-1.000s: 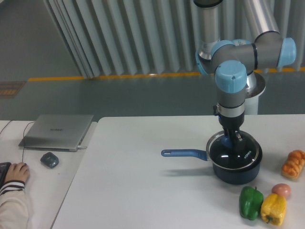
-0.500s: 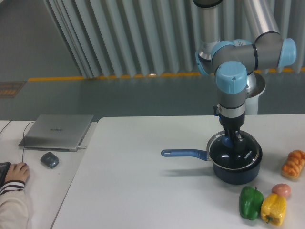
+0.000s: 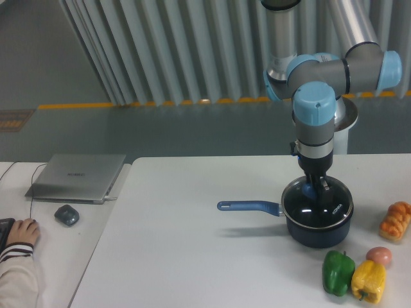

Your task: Close the pot lid

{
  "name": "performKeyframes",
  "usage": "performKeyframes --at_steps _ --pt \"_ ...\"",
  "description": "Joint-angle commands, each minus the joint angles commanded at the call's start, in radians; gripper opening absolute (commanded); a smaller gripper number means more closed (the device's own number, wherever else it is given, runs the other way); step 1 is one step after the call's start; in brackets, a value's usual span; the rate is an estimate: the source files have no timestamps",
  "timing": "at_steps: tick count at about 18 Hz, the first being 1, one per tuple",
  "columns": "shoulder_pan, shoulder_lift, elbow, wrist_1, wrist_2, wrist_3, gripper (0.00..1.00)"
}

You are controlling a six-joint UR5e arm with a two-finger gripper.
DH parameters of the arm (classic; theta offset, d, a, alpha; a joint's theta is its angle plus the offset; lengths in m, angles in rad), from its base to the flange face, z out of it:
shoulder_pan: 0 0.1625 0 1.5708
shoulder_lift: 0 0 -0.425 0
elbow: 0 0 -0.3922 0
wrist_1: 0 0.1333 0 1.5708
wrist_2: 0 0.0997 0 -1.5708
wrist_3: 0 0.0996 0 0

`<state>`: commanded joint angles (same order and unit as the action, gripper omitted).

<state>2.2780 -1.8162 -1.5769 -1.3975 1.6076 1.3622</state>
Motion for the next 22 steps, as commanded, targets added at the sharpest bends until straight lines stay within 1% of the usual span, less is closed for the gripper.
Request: performKeyframes --at_steps 10,11,12,13,14,15,16,17,22 --pt "-0.005 -0.003 -0.009 0.009 0.000 -0.012 0.53" --pt "-0.008 -0.005 -0.009 0.009 0.002 -0.012 0.55" --pt "-0.009 -0.008 -0.011 0.014 0.000 -0.011 0.62" --pt "-0.009 -0.008 -0.014 0.015 0.002 -0.011 0.65" --pt "-0.012 -0.009 -0.015 0.015 0.003 -0.014 0.67" --pt "-0.012 -0.009 -0.017 0.015 0.005 -0.014 0.73" --pt "-0.014 -0.009 -0.017 0.015 0.003 -0.009 0.90" --pt "-0.014 -0.009 -0.018 0.015 0.003 -0.008 1.00" --pt "-0.014 -0.008 -0.012 0.017 0.006 -0.005 1.00"
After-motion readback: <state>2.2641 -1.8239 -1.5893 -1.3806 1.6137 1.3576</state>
